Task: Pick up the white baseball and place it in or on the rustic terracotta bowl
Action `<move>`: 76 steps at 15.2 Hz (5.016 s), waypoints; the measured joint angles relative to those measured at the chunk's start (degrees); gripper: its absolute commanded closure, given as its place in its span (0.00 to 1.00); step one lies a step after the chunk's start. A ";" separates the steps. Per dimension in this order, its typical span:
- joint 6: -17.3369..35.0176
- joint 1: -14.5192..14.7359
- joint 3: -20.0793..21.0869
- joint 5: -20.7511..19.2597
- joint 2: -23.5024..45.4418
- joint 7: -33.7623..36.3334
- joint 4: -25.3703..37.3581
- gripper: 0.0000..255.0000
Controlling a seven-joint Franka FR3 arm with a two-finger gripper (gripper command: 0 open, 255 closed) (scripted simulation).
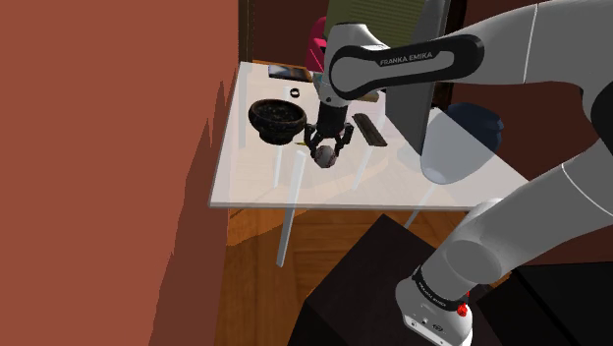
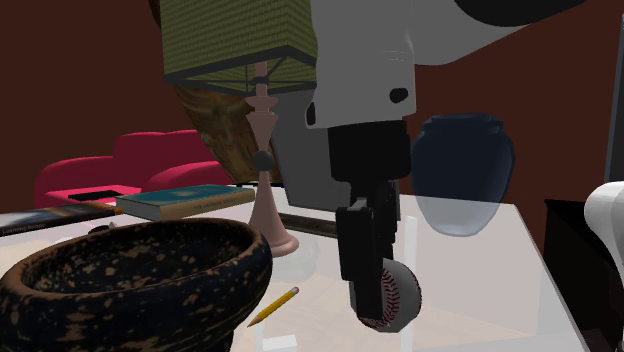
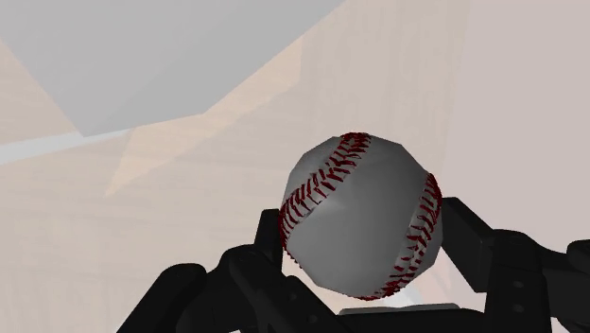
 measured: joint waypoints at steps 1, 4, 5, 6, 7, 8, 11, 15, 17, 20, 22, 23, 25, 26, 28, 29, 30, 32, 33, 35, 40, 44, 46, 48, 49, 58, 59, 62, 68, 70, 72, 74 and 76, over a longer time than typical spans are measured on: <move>0.00 0.00 0.00 0.00 0.00 0.00 0.00 1.00; -1.05 0.00 -0.03 0.01 -0.28 0.00 0.79 1.00; -1.76 0.00 -0.05 0.01 -0.45 0.01 1.33 1.00; -2.45 -0.02 -0.11 0.01 -0.66 -0.04 1.81 1.00; -3.03 -0.02 -0.11 0.00 -0.74 -0.02 2.31 1.00; -3.76 0.01 -0.08 0.03 -0.93 0.06 2.86 1.00; -6.06 -0.06 -0.22 -0.03 -1.20 -0.01 4.89 1.00; -9.30 -0.10 -0.36 -0.03 -1.85 -0.06 7.49 1.00; -10.97 -0.13 -0.42 -0.06 -1.99 -0.04 9.01 1.00; -13.19 -0.13 -0.41 -0.09 -1.83 0.07 11.40 1.00; -14.62 -0.20 -0.52 -0.16 -1.69 0.00 12.96 1.00; -15.42 -0.19 -0.51 -0.15 -1.76 0.06 13.69 1.00; -17.03 -0.20 -0.54 -0.18 -1.73 0.10 15.33 1.00; -17.81 -0.21 -0.55 -0.19 -1.62 0.13 16.23 1.00; -19.30 -0.20 -0.54 -0.19 -1.55 0.22 17.78 1.00; -20.09 -0.24 -0.60 -0.23 -1.48 0.16 18.64 1.00; -20.84 -0.23 -0.57 -0.24 -1.32 0.25 19.55 1.00; -22.56 -0.29 -0.66 -0.32 -1.02 0.20 21.57 1.00; -23.30 -0.30 -0.66 -0.34 -0.89 0.23 22.45 1.00; -24.42 -0.32 -0.69 -0.37 -0.64 0.24 23.81 1.00; -25.79 -0.16 0.23 -1.44 9.18 1.54 35.02 1.00; -28.14 0.36 0.95 -2.88 19.30 2.58 47.64 1.00; -30.10 0.85 1.24 -3.77 25.18 3.12 55.40 1.00; -32.89 1.62 1.42 -4.79 31.58 3.71 64.47 1.00; -34.18 2.11 1.47 -5.26 34.68 4.03 68.75 1.00; -34.46 3.19 1.23 -6.56 43.92 4.19 78.15 1.00; -33.22 3.00 1.26 -6.44 43.12 4.14 76.13 1.00; -29.41 2.44 1.29 -6.14 41.02 4.02 70.24 1.00; -25.60 2.11 1.25 -5.98 39.95 4.10 65.17 1.00; -25.45 2.07 1.25 -5.97 39.88 4.07 64.96 1.00; -25.30 2.09 1.27 -5.95 39.90 4.05 64.89 1.00; -25.35 2.07 1.25 -5.96 39.85 4.07 64.86 0.00; -25.36 2.07 1.25 -5.96 39.83 4.08 64.85 0.00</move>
